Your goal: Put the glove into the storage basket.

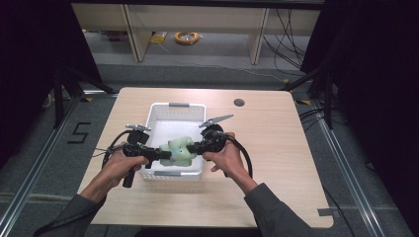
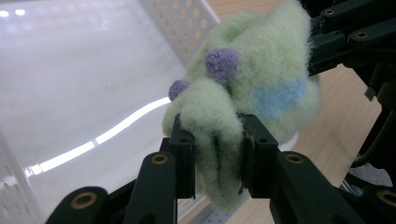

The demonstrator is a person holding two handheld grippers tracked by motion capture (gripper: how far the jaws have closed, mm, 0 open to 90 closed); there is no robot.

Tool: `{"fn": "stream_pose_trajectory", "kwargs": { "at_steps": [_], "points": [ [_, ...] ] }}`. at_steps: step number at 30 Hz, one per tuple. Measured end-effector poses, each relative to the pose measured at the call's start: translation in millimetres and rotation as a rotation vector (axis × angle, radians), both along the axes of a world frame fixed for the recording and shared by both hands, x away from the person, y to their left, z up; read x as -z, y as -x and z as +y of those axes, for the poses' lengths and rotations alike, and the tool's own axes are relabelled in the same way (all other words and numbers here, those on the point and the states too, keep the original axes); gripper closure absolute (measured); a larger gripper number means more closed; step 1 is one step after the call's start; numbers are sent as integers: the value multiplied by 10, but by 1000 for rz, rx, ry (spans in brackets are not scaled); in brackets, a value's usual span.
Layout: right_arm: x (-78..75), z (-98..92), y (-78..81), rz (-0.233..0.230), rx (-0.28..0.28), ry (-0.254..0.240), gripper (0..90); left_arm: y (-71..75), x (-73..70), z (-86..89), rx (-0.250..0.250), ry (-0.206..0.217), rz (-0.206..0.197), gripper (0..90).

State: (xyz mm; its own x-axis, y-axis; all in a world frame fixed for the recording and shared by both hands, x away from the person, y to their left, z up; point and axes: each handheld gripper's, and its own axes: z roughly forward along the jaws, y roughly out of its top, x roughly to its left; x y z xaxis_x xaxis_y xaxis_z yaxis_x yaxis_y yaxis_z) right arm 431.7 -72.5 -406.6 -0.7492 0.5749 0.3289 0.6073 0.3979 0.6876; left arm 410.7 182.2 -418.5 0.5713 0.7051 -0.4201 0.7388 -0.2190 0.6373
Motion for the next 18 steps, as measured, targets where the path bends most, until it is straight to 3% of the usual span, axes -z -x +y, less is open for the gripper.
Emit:
{"fn": "stream_pose_trajectory", "kwargs": {
  "at_steps": [1,6,10,14,17,18],
  "points": [
    [34,10,-26,-13,-5,10,801,-13,26,4,-9,-2,2,695],
    [202,97,-97,13,4,58,801,-75,158,17,-6,-32,33,693],
    [261,145,-121,36,2,80,800,-107,231,20,-8,-71,51,691],
    [325,190,-155,39,3,116,799,-146,285,33,0,-75,69,686],
    [341,222,-151,92,26,151,797,-159,318,23,4,-105,77,684],
    [350,228,-156,91,19,152,797,-164,336,19,8,-105,80,683]
  ]
}}
